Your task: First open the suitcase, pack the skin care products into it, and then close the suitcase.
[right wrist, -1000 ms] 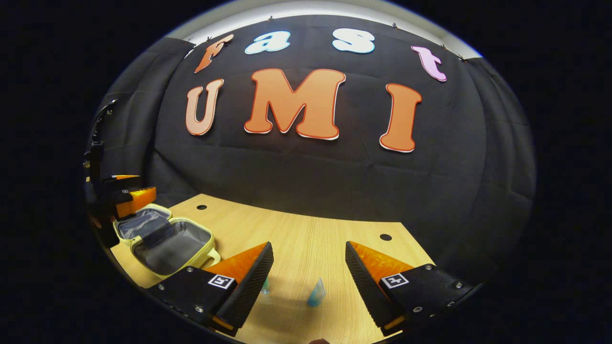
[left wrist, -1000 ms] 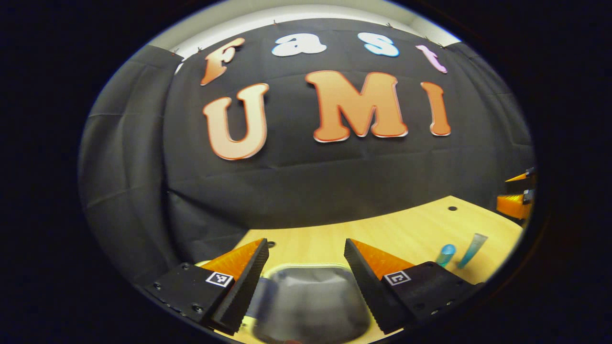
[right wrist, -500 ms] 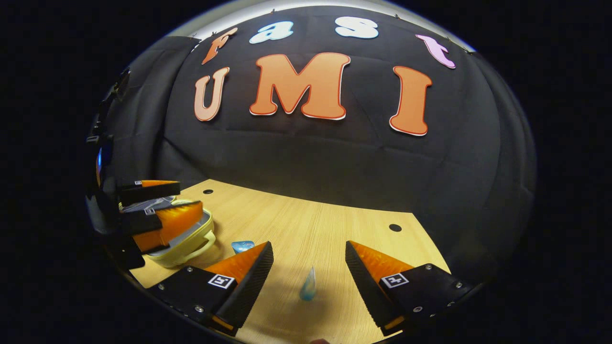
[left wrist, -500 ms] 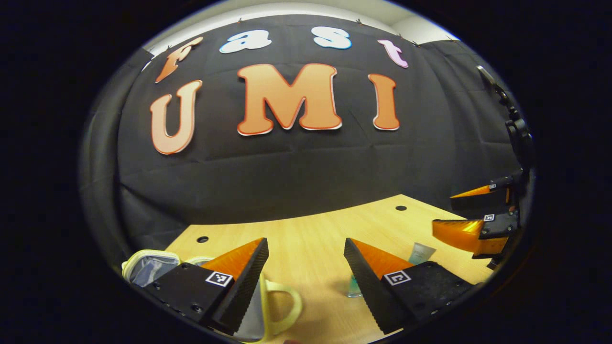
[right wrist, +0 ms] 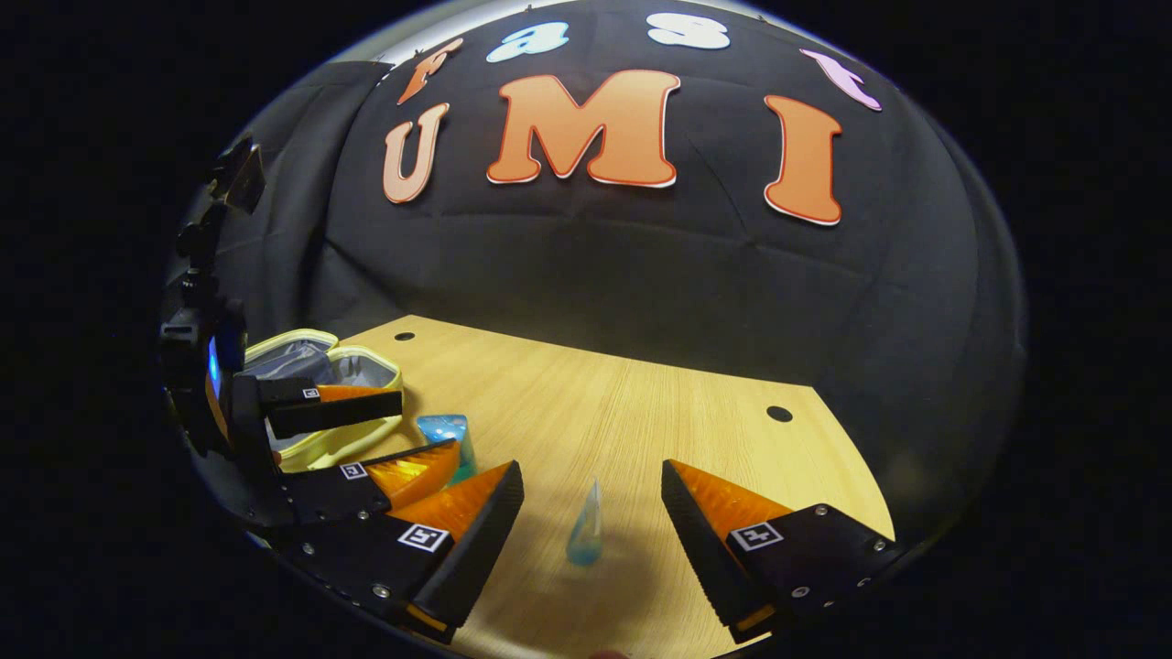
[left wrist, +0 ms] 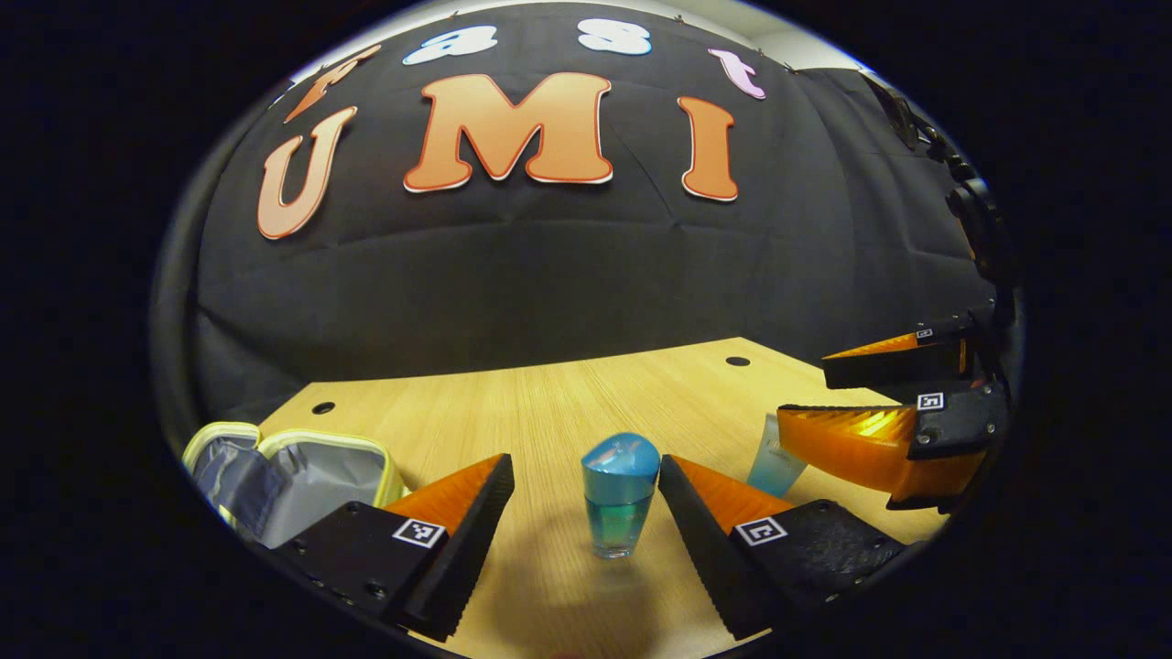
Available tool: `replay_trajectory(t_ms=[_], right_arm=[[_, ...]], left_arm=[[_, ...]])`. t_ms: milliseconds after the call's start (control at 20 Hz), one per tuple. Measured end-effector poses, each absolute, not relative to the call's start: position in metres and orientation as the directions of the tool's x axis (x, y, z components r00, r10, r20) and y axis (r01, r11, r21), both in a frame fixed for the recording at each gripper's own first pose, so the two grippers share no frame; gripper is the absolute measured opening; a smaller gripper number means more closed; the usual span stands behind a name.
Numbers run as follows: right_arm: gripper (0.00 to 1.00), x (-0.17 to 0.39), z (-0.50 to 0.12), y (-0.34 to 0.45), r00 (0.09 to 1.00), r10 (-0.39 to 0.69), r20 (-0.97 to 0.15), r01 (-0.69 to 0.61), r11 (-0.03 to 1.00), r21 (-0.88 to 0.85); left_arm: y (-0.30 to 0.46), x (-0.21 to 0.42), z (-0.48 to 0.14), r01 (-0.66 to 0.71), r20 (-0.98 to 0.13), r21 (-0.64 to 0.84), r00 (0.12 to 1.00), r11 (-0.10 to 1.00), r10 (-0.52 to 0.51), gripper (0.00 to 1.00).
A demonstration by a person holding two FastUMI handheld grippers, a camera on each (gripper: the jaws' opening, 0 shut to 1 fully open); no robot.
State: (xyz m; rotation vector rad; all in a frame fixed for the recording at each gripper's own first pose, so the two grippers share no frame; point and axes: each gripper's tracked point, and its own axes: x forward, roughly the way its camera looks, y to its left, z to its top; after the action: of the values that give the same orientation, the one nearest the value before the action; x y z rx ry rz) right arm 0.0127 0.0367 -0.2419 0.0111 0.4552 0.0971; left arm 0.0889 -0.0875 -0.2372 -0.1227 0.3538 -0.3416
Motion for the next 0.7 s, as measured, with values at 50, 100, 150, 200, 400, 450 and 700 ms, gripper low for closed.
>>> replay_trajectory(t_ms=[50, 100, 150, 200, 400, 450, 700], right_arm=[[0.96, 0.013, -0.25, 0.036, 0.891, 0.098, -0.443, -0.09, 0.995, 0.04], [0.96, 0.014, -0.259, 0.037, 0.888, 0.102, -0.449, -0.09, 0.995, 0.047], [0.96, 0.014, -0.267, 0.037, 0.882, 0.104, -0.459, -0.091, 0.995, 0.05], [0.96, 0.015, -0.274, 0.036, 0.881, 0.109, -0.461, -0.095, 0.994, 0.054], [0.96, 0.018, -0.3, 0.035, 0.87, 0.118, -0.48, -0.101, 0.993, 0.06], [0.96, 0.018, -0.304, 0.035, 0.866, 0.122, -0.486, -0.102, 0.993, 0.067], [0.96, 0.015, -0.327, 0.041, 0.841, 0.144, -0.521, -0.12, 0.99, 0.081]], left_arm=[[-0.093, 0.09, -0.249, 0.306, -0.33, -0.169, 0.878, 0.937, -0.347, 0.99], [-0.096, 0.092, -0.257, 0.306, -0.346, -0.165, 0.872, 0.938, -0.346, 0.99], [-0.1, 0.093, -0.266, 0.304, -0.353, -0.169, 0.869, 0.937, -0.346, 0.99], [-0.102, 0.094, -0.274, 0.302, -0.362, -0.174, 0.865, 0.937, -0.346, 0.99], [-0.114, 0.085, -0.304, 0.297, -0.404, -0.186, 0.846, 0.937, -0.348, 0.99], [-0.117, 0.086, -0.304, 0.295, -0.401, -0.186, 0.848, 0.937, -0.346, 0.97], [-0.127, 0.093, -0.313, 0.32, -0.422, -0.18, 0.829, 0.93, -0.366, 0.59]])
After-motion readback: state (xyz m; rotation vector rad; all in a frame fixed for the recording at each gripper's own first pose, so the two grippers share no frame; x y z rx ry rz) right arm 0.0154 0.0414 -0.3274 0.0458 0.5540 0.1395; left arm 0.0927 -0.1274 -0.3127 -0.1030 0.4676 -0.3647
